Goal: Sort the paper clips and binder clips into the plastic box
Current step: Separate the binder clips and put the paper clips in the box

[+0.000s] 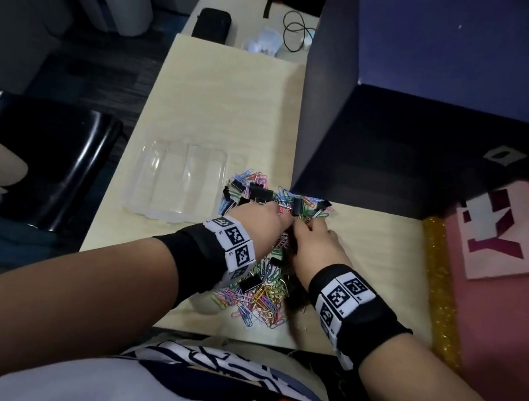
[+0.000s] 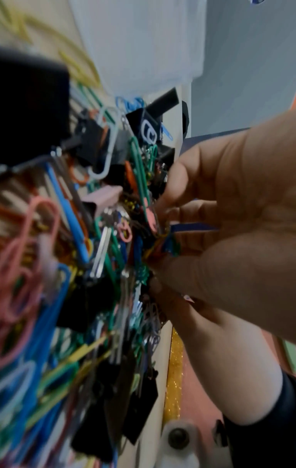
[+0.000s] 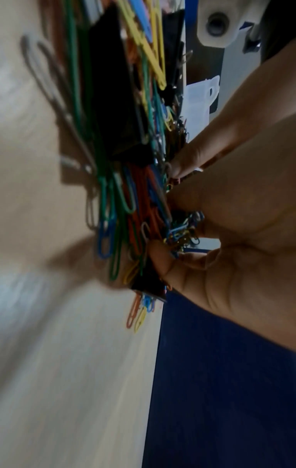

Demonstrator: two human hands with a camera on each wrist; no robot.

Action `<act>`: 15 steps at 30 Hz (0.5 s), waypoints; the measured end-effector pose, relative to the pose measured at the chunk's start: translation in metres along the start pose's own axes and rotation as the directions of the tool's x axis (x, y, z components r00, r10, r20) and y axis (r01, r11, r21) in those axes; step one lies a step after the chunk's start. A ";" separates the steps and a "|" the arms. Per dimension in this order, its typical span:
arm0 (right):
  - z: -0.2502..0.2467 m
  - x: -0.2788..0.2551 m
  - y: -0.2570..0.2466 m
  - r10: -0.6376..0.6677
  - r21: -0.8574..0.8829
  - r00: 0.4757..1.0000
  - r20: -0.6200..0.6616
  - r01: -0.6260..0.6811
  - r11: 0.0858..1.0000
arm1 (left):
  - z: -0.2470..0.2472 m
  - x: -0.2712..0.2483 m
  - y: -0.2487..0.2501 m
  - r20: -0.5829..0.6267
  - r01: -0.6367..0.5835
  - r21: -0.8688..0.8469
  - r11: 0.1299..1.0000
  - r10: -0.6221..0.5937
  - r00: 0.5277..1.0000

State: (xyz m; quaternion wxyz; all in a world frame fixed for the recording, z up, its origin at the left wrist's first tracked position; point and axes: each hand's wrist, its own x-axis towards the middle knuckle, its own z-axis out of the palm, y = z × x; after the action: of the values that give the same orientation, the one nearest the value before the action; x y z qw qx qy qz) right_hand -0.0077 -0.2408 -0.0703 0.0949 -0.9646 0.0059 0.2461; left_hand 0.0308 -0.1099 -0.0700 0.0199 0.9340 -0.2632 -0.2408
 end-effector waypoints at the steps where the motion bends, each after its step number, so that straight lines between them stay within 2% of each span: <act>1: -0.002 0.001 0.000 -0.003 0.002 1.000 0.012 0.003 1.000 | 0.000 0.001 0.000 -0.007 -0.003 0.001 1.000 0.003 1.000; 7: -0.023 0.009 0.000 0.014 -0.003 0.999 0.053 -0.014 1.000 | -0.011 0.003 -0.006 -0.070 -0.036 0.008 0.999 0.036 0.997; 11: -0.034 0.012 -0.005 0.062 -0.045 0.996 0.068 -0.059 0.997 | -0.013 -0.004 -0.017 -0.149 -0.023 -0.142 0.990 0.002 0.989; 15: -0.042 0.017 -0.012 0.107 -0.099 0.992 0.060 -0.100 0.990 | -0.024 -0.018 -0.037 -0.232 0.026 -0.299 0.954 -0.100 0.968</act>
State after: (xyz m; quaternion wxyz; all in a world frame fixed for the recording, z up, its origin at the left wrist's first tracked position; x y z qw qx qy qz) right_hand 0.0273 -0.2367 -0.0402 0.0358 -0.9578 0.0410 0.2822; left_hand 0.0466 -0.0712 -0.0467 0.1828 0.9511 -0.1900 -0.1607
